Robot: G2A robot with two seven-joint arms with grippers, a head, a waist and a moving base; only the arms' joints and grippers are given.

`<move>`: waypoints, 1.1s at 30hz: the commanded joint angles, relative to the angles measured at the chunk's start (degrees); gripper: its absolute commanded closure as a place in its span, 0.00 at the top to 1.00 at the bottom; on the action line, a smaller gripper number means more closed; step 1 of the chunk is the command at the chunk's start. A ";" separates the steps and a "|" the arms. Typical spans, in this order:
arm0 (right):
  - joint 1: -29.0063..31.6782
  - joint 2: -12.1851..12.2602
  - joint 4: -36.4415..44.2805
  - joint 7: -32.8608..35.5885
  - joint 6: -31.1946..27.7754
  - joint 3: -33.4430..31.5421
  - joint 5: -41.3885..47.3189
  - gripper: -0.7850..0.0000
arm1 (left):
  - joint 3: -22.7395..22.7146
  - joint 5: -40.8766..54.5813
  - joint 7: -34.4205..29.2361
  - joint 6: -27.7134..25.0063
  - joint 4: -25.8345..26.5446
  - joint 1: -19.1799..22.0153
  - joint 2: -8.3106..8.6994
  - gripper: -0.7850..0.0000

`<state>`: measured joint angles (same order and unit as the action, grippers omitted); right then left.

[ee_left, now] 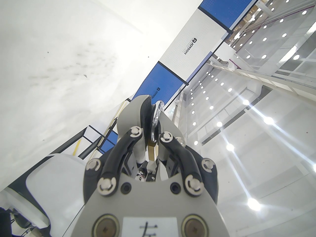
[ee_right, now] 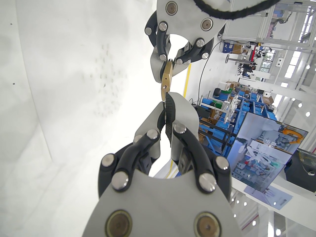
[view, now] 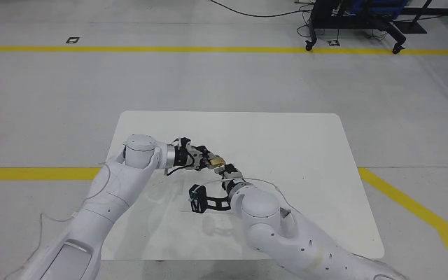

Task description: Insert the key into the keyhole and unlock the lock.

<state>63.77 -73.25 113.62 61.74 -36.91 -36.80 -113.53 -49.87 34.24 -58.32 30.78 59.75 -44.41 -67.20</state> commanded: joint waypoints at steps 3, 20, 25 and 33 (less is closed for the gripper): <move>-0.09 -0.47 -0.67 0.14 -0.20 -0.08 0.23 0.00 | 0.00 -0.12 -0.10 0.08 0.01 0.01 -0.01 0.00; 0.40 -2.06 -1.34 1.18 0.49 -1.05 -1.37 0.00 | 0.09 -0.36 -0.59 0.42 -0.23 0.12 -0.11 0.00; 0.81 -2.41 -1.29 1.32 0.31 -1.40 -1.93 0.00 | 0.12 -0.40 -0.79 0.45 -0.28 0.16 -0.14 0.00; 1.02 -3.09 -2.05 1.68 -0.76 -1.26 -3.00 0.00 | 0.13 -0.50 -1.11 0.45 -0.41 0.25 -0.17 0.00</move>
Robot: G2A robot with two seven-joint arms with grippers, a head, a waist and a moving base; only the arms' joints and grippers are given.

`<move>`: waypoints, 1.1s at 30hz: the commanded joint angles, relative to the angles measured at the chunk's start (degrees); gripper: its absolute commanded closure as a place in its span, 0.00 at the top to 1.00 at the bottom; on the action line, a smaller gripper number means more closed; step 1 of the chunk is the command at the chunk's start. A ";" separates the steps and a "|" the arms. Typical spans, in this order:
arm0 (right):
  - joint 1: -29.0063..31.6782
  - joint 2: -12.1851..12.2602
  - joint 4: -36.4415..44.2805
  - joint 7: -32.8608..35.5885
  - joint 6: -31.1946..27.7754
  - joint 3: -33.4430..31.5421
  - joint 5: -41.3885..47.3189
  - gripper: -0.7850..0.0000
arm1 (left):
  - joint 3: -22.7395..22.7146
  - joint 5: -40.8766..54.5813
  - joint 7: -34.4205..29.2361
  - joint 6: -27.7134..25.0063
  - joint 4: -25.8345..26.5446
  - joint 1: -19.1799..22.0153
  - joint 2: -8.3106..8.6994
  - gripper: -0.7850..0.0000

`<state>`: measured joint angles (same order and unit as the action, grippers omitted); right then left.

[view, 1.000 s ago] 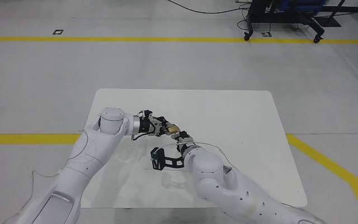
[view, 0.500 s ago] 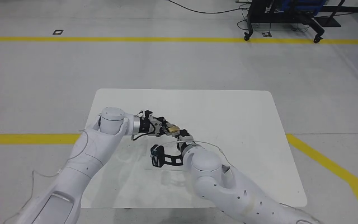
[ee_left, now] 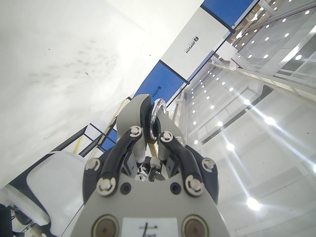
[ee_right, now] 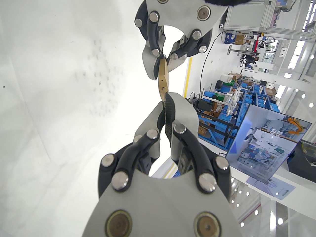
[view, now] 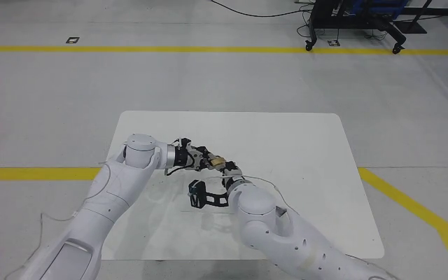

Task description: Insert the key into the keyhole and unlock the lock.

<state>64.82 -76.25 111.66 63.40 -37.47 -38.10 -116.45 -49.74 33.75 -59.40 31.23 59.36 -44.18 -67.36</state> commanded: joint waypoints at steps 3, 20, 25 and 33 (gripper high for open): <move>-0.09 -0.39 -0.33 -0.11 -0.60 0.08 -0.14 0.00 | 0.05 -0.09 -0.25 -0.05 -0.03 0.06 -0.01 0.00; -0.43 -2.05 -2.12 0.36 -2.39 -0.08 -0.28 0.00 | 0.75 -1.04 -3.63 -1.51 0.11 0.26 -0.01 0.00; 0.06 -2.44 -1.10 1.05 -2.35 -0.32 -0.30 0.99 | 0.55 -0.98 -3.65 -1.51 -0.22 0.43 0.01 0.00; 1.89 -2.53 2.07 0.73 -2.61 -1.64 -0.41 1.00 | 0.11 -0.58 -3.46 -1.44 -0.45 0.47 0.07 0.00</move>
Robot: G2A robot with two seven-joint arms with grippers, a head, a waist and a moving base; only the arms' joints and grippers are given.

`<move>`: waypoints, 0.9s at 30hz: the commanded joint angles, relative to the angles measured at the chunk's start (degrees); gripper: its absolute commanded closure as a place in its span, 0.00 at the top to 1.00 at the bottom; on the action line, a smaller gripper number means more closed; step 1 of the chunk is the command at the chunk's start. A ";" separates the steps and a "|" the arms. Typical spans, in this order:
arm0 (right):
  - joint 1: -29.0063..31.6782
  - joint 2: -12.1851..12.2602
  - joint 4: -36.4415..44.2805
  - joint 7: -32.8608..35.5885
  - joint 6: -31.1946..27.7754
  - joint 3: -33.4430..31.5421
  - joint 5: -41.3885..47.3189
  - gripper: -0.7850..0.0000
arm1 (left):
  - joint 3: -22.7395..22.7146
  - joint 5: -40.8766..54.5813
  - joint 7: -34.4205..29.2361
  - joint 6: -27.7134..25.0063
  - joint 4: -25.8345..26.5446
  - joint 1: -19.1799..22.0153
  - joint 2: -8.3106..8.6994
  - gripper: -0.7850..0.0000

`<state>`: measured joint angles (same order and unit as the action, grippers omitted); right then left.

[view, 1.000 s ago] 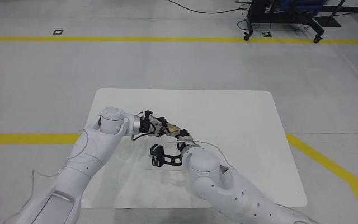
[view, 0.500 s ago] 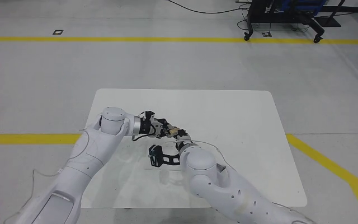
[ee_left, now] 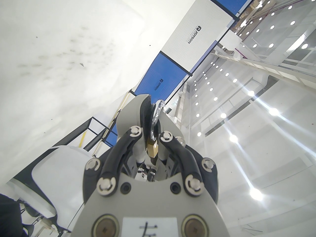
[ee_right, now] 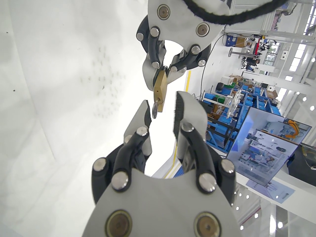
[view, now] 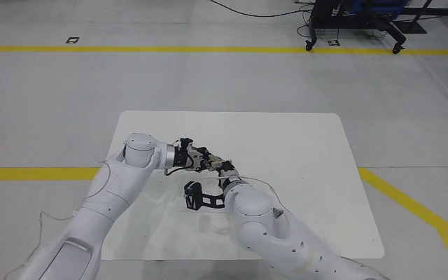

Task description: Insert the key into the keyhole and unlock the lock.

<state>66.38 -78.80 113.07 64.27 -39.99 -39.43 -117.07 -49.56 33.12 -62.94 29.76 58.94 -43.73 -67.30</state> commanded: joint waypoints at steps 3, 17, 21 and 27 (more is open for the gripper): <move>1.55 0.19 2.49 -0.50 -0.19 -1.68 0.61 1.00 | -0.30 0.21 0.25 0.05 -0.16 0.05 0.04 0.00; 10.63 2.07 13.73 -14.18 -2.67 -18.37 24.78 1.00 | -0.97 0.41 0.07 -0.03 -0.03 -0.14 0.25 0.00; 10.63 2.07 13.73 -14.18 -2.67 -18.37 24.78 1.00 | -1.14 0.40 0.18 -0.27 -0.03 -0.12 0.29 0.00; 10.63 2.07 13.73 -14.18 -2.67 -18.37 24.78 1.00 | -1.86 1.44 1.02 -1.12 -0.02 -0.32 0.29 0.00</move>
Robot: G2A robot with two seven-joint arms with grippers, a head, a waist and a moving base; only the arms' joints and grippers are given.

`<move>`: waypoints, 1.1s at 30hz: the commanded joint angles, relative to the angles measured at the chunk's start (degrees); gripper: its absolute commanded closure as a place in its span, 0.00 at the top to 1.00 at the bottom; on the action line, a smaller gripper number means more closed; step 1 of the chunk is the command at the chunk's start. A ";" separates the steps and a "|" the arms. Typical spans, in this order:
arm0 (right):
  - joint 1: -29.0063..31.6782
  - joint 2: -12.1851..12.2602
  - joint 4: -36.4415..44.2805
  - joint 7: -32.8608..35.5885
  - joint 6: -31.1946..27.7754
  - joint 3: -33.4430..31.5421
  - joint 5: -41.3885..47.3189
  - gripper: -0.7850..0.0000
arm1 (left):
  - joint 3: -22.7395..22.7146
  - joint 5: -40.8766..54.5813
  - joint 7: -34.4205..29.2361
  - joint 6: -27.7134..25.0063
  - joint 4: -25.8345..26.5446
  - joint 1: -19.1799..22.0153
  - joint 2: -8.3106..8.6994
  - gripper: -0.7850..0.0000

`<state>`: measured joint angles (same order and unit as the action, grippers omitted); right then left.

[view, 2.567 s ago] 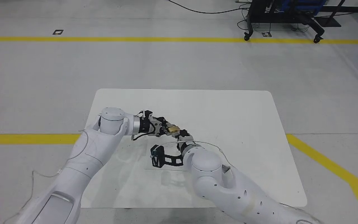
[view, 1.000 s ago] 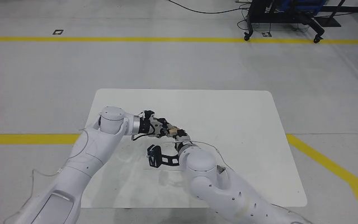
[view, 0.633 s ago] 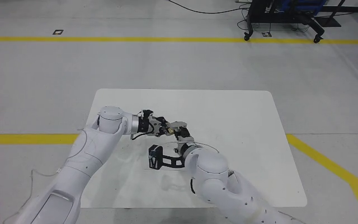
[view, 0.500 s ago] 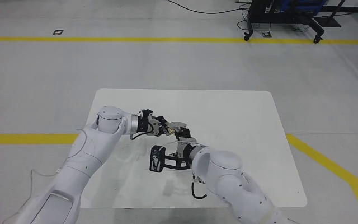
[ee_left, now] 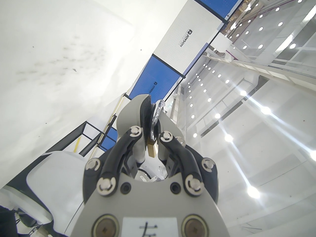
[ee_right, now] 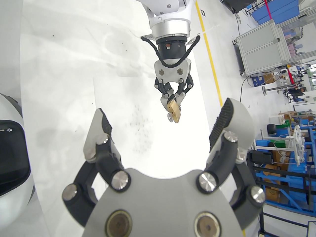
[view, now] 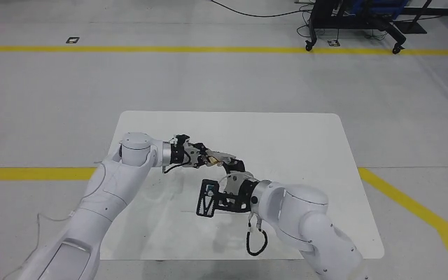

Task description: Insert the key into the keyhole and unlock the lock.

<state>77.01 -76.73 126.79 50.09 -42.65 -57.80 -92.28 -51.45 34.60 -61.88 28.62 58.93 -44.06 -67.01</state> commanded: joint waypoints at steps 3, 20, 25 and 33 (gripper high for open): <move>0.00 0.00 0.00 0.00 0.00 0.00 0.00 1.00 | 0.03 -0.04 -0.03 0.03 0.00 0.01 0.00 0.00; -6.90 3.37 -28.19 5.05 -6.48 -10.53 78.97 0.00 | -2.39 4.12 1.84 0.92 2.85 -2.86 0.30 0.00; -9.99 4.23 -33.14 6.67 -4.87 -8.54 83.70 0.00 | -2.41 5.18 0.17 1.54 2.47 -2.80 0.28 0.00; -12.46 4.71 -38.57 5.47 -3.55 -6.66 84.83 0.00 | -2.45 6.30 -2.45 1.39 2.06 -2.53 0.28 0.00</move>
<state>64.65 -72.06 88.71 55.97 -46.20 -64.65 -7.64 -53.90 41.00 -64.16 30.16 61.03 -46.65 -66.75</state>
